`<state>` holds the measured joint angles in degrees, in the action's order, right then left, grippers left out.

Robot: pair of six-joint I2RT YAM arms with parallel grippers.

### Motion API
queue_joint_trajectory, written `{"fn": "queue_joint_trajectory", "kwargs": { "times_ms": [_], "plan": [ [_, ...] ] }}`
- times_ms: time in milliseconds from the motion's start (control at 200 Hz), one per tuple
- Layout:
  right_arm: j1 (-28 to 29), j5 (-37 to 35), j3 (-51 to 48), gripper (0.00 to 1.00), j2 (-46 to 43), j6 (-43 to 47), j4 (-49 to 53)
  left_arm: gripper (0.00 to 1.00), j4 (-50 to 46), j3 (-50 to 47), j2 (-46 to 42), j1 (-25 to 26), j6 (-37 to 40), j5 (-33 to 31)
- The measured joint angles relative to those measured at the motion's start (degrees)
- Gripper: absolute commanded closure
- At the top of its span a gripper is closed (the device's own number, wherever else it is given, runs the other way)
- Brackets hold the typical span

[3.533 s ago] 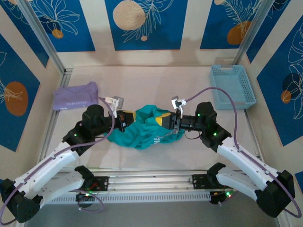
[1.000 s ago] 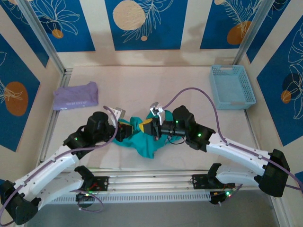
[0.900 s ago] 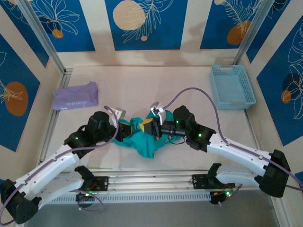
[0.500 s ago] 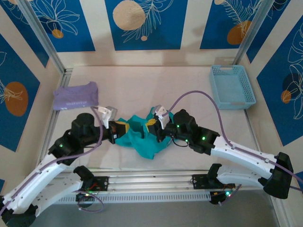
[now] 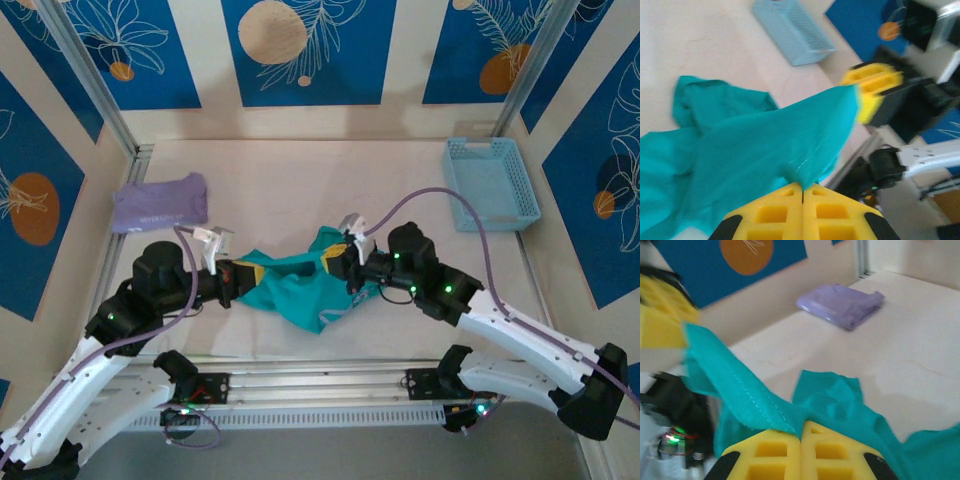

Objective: Fold the inside-out t-shirt

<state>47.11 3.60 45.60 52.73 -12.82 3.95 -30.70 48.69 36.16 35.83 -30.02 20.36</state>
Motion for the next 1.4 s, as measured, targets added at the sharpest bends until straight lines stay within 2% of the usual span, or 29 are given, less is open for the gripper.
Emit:
{"fn": "queue_joint_trajectory", "kwargs": {
  "times_ms": [170,350,600,750,860,960,1190,1400],
  "plan": [
    [-4.7,15.1,0.0,1.00,0.1,-6.0,-4.1,1.00,-3.3,0.0,2.3,0.0,3.7,-5.9],
    [-5.0,23.7,-0.7,1.00,3.8,-10.8,-8.5,1.00,-3.8,-0.2,4.6,0.0,6.6,-8.4],
    [-5.1,28.2,-1.8,1.00,6.5,-17.0,-14.8,1.00,-5.8,-0.4,6.6,0.0,10.1,-16.0],
    [-4.1,26.0,-2.0,1.00,6.8,-18.5,-15.3,1.00,-4.9,-1.6,6.3,0.0,11.2,-15.7],
    [-2.1,22.4,-1.0,1.00,7.0,-17.3,-11.8,0.75,-3.3,-3.9,3.7,0.0,11.2,-13.2],
    [-1.6,21.1,0.2,1.00,7.5,-16.2,-9.8,0.59,-2.1,-4.7,1.6,0.0,11.8,-11.0],
    [-1.9,22.0,3.4,1.00,8.3,-12.0,-4.6,0.42,-0.2,-3.7,2.2,1.4,15.4,-7.8],
    [-3.3,25.7,6.8,1.00,9.1,-6.6,1.5,0.39,0.3,-1.1,5.4,4.4,19.1,-7.9]
  ]
}}
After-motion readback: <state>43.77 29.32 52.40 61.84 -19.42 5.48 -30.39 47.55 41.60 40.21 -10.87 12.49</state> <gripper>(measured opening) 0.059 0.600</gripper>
